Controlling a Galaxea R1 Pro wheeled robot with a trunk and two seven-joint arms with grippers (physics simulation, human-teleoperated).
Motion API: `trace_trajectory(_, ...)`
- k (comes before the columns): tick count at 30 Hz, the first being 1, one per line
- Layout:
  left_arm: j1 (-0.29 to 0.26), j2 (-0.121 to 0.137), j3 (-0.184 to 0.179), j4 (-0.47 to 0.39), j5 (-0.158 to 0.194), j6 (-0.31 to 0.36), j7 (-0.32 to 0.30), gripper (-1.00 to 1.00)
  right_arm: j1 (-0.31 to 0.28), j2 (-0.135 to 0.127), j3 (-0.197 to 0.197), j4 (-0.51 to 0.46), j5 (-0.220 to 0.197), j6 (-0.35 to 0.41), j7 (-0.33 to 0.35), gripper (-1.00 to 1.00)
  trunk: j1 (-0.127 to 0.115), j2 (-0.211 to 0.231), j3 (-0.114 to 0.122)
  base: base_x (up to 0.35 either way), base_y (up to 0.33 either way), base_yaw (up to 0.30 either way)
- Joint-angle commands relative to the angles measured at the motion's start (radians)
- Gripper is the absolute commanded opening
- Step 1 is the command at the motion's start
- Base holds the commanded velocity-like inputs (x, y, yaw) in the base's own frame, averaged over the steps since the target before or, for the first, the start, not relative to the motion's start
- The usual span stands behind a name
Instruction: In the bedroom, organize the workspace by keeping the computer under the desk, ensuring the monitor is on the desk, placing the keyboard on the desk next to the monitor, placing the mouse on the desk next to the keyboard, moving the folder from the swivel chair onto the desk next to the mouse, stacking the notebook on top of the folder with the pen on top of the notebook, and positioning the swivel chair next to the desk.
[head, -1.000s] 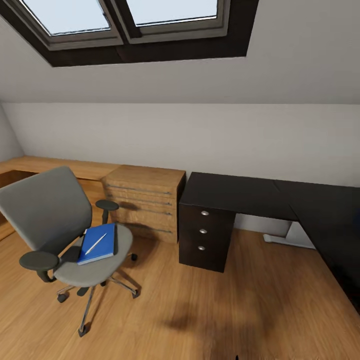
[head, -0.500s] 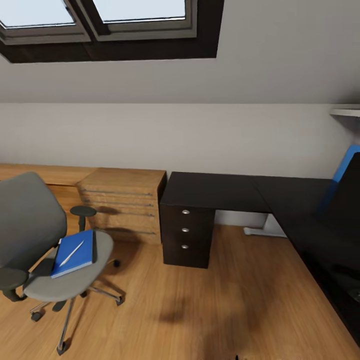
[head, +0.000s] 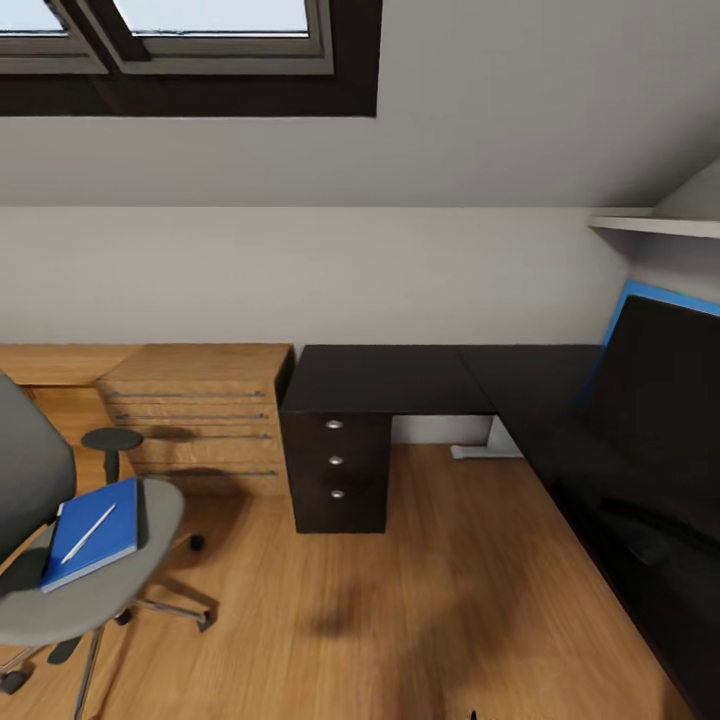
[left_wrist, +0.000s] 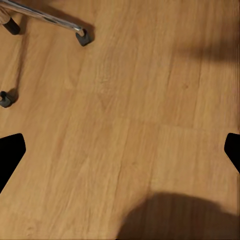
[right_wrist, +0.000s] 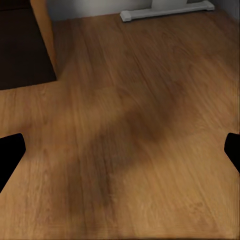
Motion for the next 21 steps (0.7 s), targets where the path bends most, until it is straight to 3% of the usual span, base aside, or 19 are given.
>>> trace_trajectory(1, -0.001, 0.001, -0.007, 0.000, 0.010, -0.005, 0.007, 1.00, -0.001, 0.000, -0.005, 0.001, 0.006, -0.002, -0.004, 1.00, 0.000, -0.001, -0.001, 0.000, 0.000, -0.263)
trace_trajectory(9, -0.001, 0.001, -0.008, 0.000, 0.010, -0.007, 0.007, 1.00, -0.001, 0.000, -0.004, 0.001, 0.006, -0.002, -0.003, 1.00, 0.000, -0.001, -0.001, 0.005, 0.002, -0.247)
trace_trajectory(15, -0.001, 0.001, -0.008, 0.000, 0.011, -0.021, 0.007, 1.00, -0.001, 0.003, -0.003, 0.001, 0.006, -0.003, -0.003, 1.00, 0.000, -0.001, -0.001, 0.104, 0.136, -0.060)
trace_trajectory(21, -0.001, 0.001, -0.045, -0.010, 0.013, -0.025, 0.008, 1.00, -0.001, 0.003, -0.002, 0.001, 0.006, -0.005, -0.003, 1.00, -0.012, 0.020, 0.008, 0.012, 0.016, -0.003)
